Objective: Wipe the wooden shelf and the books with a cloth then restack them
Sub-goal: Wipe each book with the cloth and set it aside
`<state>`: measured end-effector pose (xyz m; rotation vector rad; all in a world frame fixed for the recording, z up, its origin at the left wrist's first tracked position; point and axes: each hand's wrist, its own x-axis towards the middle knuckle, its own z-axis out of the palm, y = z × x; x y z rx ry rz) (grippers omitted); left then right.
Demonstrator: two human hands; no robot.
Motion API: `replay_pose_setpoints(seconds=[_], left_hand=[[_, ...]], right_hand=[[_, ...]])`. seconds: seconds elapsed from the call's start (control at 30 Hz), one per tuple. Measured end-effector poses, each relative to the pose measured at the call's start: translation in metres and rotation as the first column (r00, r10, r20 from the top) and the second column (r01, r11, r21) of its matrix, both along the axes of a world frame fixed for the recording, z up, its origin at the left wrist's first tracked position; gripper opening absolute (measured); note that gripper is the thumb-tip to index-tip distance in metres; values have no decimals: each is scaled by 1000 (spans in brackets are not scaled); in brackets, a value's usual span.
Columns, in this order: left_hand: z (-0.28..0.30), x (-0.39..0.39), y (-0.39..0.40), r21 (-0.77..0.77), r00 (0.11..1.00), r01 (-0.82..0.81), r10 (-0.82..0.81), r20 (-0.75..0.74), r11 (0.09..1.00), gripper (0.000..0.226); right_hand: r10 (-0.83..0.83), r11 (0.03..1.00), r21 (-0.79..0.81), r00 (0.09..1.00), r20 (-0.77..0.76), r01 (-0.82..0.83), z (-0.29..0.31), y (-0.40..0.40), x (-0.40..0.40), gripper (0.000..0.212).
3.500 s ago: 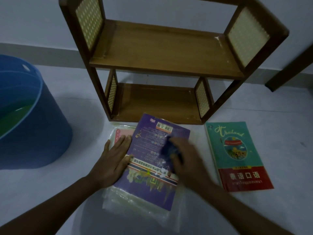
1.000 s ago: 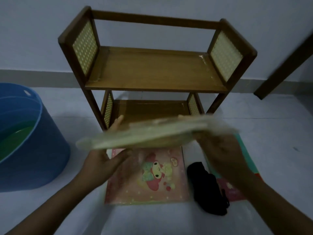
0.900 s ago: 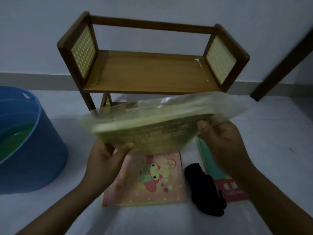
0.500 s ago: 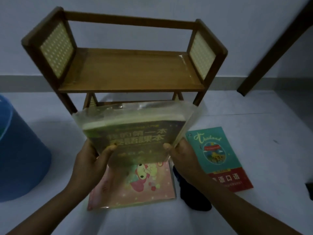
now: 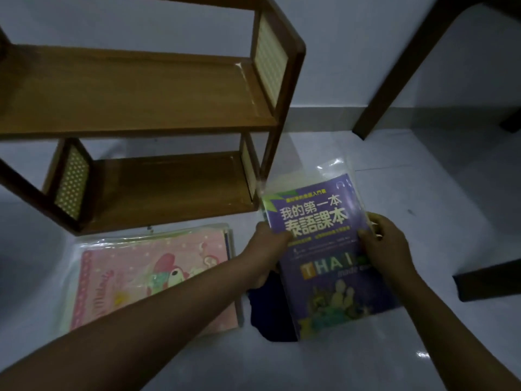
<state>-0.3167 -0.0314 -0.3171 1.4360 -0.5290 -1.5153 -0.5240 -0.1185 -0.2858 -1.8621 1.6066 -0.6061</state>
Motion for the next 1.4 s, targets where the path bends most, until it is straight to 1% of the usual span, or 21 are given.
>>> replay_pose_setpoints(seconds=[0.03, 0.13, 0.3, 0.4, 0.43, 0.5, 0.53, 0.57, 0.63, 0.7, 0.73, 0.8, 0.87, 0.93, 1.0, 1.07, 1.13, 1.23, 1.27, 1.3, 1.4], left_hand=[[-4, -5, -10, -5, 1000, 14, -14, 10, 1000, 41], [-21, -12, -20, 29, 999, 35, -36, 39, 999, 58], [-29, -11, -8, -18, 992, 123, -122, 34, 992, 42], [-12, -1, 2, -87, 975, 167, -152, 162, 982, 45], [-4, 8, 10, -101, 952, 197, -166, 257, 975, 48], [5, 35, 33, -63, 832, 269, -199, 518, 961, 59], [6, 52, 50, -52, 744, 302, -201, 637, 952, 62], [3, 71, 69, -47, 669, 324, -194, 718, 945, 63], [-4, 113, 110, -32, 493, 332, -144, 858, 943, 67], [-16, 153, 150, 54, 265, 320, -144, 953, 946, 82], [-23, 169, 167, 134, 176, 308, -195, 965, 942, 89], [-30, 198, 205, 306, 80, 296, -343, 936, 905, 97], [-40, 218, 233, 372, 109, 333, -427, 898, 867, 111], [-45, 227, 247, 347, 183, 379, -437, 881, 858, 124], [-50, 231, 257, 302, 233, 404, -416, 879, 863, 129], [-56, 231, 258, 256, 266, 406, -382, 885, 877, 131], [-61, 232, 261, 240, 275, 400, -366, 889, 884, 133], [-61, 233, 263, 215, 261, 402, -336, 905, 890, 137], [-60, 233, 262, 197, 280, 405, -326, 903, 893, 137], [-58, 235, 263, 173, 303, 411, -313, 900, 895, 136], [-56, 235, 264, 114, 381, 392, -274, 883, 913, 138]], right_hand=[[-3, 1000, 26, 1000, -31, 4, -9, -10, -1, 37], [-8, 998, 69, 994, -107, 15, -36, -37, 2, 32], [-35, 993, 100, 978, -207, 57, -62, -51, 0, 32], [-108, 985, 109, 967, -233, 136, -64, -44, -4, 38], [-96, 993, 38, 957, -273, 110, -61, -36, -2, 41], [20, 983, -169, 954, -299, -74, -56, -9, 7, 42], [146, 963, -181, 953, -264, -198, -55, 12, 14, 47], [306, 938, -100, 926, -221, -333, -57, 37, 22, 57], [588, 806, 83, 776, -228, -586, -69, 94, 42, 76], [694, 688, 63, 629, -350, -723, -95, 131, 53, 86], [686, 664, -10, 614, -391, -747, -108, 135, 52, 89], [626, 757, -32, 739, -247, -652, -116, 126, 61, 96], [499, 866, -10, 866, -24, -500, -96, 108, 79, 83], [471, 882, -60, 878, 83, -468, -77, 101, 107, 62], [565, 822, -76, 825, -1, -564, -66, 114, 145, 60], [651, 731, -80, 728, -213, -677, -70, 148, 173, 61], [748, 563, -145, 576, -331, -814, -82, 195, 200, 56], [913, 79, -107, 116, -392, -991, -81, 226, 238, 44], [882, 3, -124, 61, -467, -992, -80, 212, 252, 43], [851, 31, -119, 89, -518, -992, -80, 195, 266, 45], [707, 502, -168, 515, -484, -848, -74, 146, 282, 48]])
